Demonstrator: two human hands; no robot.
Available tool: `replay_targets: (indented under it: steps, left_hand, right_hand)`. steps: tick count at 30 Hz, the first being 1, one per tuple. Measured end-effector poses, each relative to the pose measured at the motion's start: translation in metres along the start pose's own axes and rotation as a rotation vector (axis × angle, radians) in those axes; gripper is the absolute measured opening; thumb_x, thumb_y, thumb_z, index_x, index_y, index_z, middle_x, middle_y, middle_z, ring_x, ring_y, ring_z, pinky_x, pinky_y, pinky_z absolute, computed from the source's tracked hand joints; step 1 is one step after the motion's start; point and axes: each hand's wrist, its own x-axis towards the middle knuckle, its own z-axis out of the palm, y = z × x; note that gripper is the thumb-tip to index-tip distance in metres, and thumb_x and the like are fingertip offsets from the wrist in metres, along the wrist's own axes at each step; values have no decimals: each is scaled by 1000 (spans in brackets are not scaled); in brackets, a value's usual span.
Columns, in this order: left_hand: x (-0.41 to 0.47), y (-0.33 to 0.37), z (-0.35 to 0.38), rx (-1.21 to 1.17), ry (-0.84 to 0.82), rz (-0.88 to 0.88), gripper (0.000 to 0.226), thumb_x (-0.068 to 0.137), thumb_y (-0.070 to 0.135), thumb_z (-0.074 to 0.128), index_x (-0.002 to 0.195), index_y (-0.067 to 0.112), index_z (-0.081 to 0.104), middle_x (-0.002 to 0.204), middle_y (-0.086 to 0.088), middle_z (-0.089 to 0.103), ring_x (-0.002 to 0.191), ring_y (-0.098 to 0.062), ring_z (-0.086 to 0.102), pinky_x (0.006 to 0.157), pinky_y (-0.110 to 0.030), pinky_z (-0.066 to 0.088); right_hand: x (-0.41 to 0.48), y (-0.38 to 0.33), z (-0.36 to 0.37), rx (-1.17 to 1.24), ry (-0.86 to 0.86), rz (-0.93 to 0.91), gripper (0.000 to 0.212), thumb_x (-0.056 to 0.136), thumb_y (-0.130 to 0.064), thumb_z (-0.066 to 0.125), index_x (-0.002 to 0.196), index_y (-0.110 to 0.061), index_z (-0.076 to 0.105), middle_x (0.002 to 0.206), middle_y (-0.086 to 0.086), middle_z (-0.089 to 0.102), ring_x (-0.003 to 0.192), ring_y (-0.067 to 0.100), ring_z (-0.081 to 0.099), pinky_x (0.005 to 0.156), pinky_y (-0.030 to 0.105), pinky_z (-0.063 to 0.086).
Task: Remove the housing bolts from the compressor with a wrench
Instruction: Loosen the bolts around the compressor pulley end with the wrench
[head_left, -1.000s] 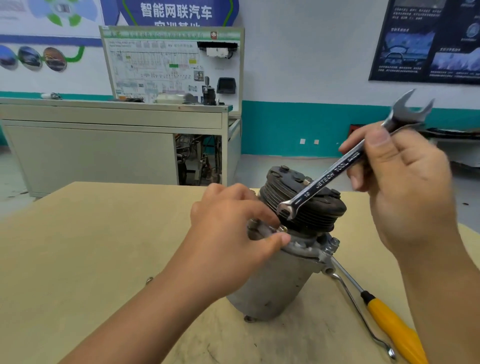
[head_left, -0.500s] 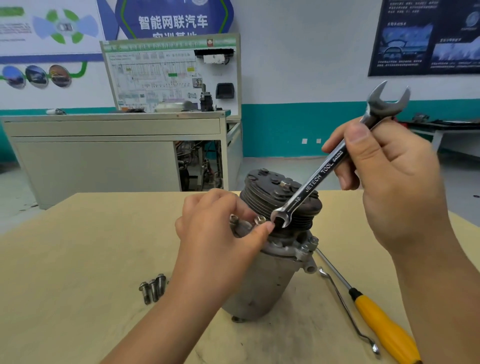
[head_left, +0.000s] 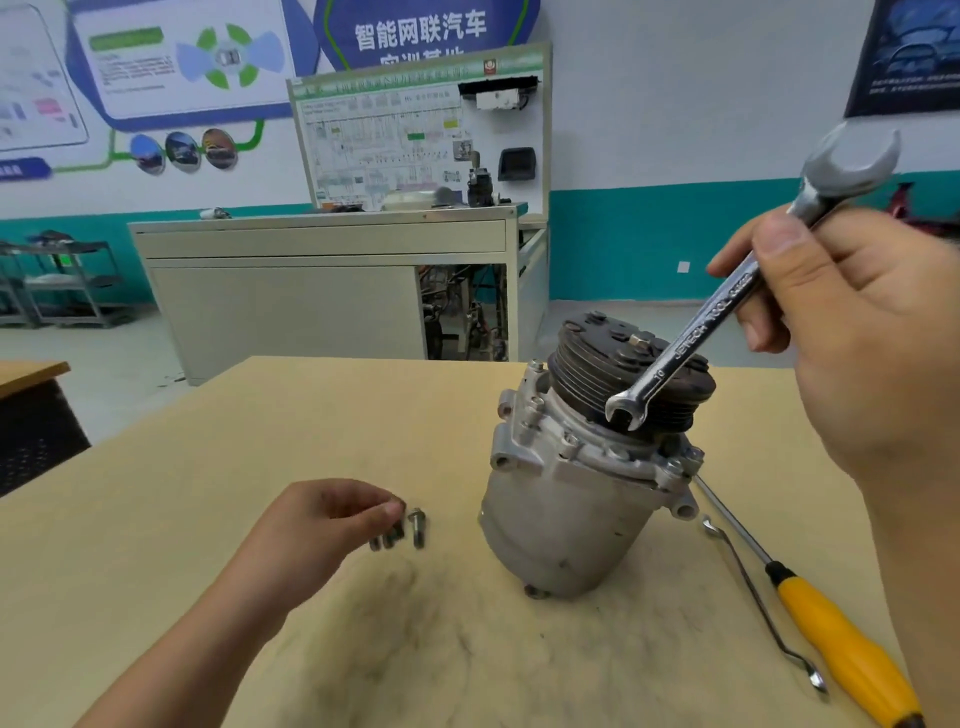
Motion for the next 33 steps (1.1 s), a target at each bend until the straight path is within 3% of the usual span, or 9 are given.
replay_targets:
  steps: [2, 4, 8, 14, 20, 25, 29, 33]
  left_hand:
    - [1, -14, -3, 52, -66, -81, 15, 84, 25, 71, 71, 27, 78, 80, 9, 74, 86, -4, 67, 69, -16, 41]
    - [3, -24, 0, 94, -62, -122, 15, 84, 22, 72, 70, 23, 78, 78, 7, 74, 88, -10, 66, 71, -19, 42]
    - [9, -33, 13, 191, -27, -127, 17, 82, 18, 71, 66, 24, 76, 74, 6, 73, 77, -12, 66, 68, -20, 43]
    - [10, -36, 29, 468, -11, 39, 23, 86, 28, 64, 66, 38, 69, 71, 11, 68, 71, 0, 59, 57, -10, 38]
    - [9, -37, 36, 508, 27, 136, 30, 85, 27, 66, 66, 48, 57, 60, 11, 60, 62, 2, 53, 56, -10, 37]
    - [15, -18, 28, 420, 97, 230, 23, 83, 27, 70, 71, 44, 60, 67, 7, 64, 58, 3, 54, 55, -9, 38]
    - [29, 47, 14, 83, 235, 450, 22, 85, 24, 68, 69, 39, 68, 66, 13, 66, 62, 6, 54, 53, -6, 35]
    - [29, 112, 14, -220, 37, 643, 23, 91, 30, 60, 80, 45, 73, 81, 27, 70, 83, 14, 60, 63, 0, 39]
  right_hand:
    - [-1, -1, 3, -24, -10, -1, 28, 100, -30, 40, 80, -26, 60, 53, -3, 49, 49, 10, 41, 47, 19, 34]
    - [-1, -1, 3, -38, -17, -1, 29, 98, -33, 41, 79, -26, 61, 53, -3, 50, 49, 12, 41, 47, 21, 35]
    - [-1, -4, -3, -28, -5, 0, 27, 97, -34, 41, 79, -27, 61, 53, -6, 50, 51, 7, 44, 51, 14, 36]
    - [3, -4, -14, -29, 98, 44, 22, 96, -29, 44, 79, -26, 57, 50, -9, 51, 48, 5, 45, 51, 12, 38]
    - [0, -7, -2, -20, 124, 55, 16, 97, -18, 48, 83, -24, 52, 56, -9, 62, 48, 8, 56, 52, 17, 47]
    - [-3, -7, 16, -46, 83, 56, 16, 97, -20, 45, 84, -27, 50, 62, -5, 63, 53, 9, 58, 55, 20, 50]
    - [4, -9, 31, -112, 99, 60, 16, 97, -25, 46, 81, -28, 51, 59, -9, 61, 53, 8, 56, 56, 23, 47]
    - [12, -16, 47, -275, 84, 24, 18, 97, -28, 49, 81, -28, 55, 69, -8, 62, 57, 8, 56, 56, 27, 47]
